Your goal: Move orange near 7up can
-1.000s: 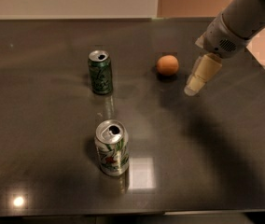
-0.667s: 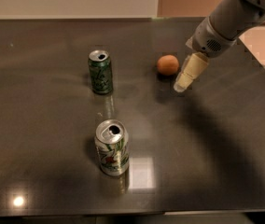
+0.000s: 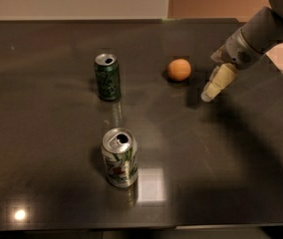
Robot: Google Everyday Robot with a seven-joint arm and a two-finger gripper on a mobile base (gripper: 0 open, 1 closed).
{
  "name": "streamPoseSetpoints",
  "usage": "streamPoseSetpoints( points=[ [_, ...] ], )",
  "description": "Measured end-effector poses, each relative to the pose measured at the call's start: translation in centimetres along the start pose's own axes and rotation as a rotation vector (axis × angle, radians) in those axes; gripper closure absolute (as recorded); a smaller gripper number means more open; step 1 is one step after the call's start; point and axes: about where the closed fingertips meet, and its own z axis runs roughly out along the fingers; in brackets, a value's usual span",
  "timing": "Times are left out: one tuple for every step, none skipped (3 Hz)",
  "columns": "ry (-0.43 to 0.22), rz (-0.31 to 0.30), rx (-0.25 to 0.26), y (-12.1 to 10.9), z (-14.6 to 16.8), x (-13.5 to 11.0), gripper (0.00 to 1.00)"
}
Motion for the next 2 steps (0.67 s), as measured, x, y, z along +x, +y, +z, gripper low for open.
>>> streamPoseSetpoints(
  points=[
    [-0.010,0.021,-0.022,-1.15,0.66,0.92,0.00],
    [-0.030,0.014,-0.035,-1.30,0.49,0.66,0.00]
  ],
)
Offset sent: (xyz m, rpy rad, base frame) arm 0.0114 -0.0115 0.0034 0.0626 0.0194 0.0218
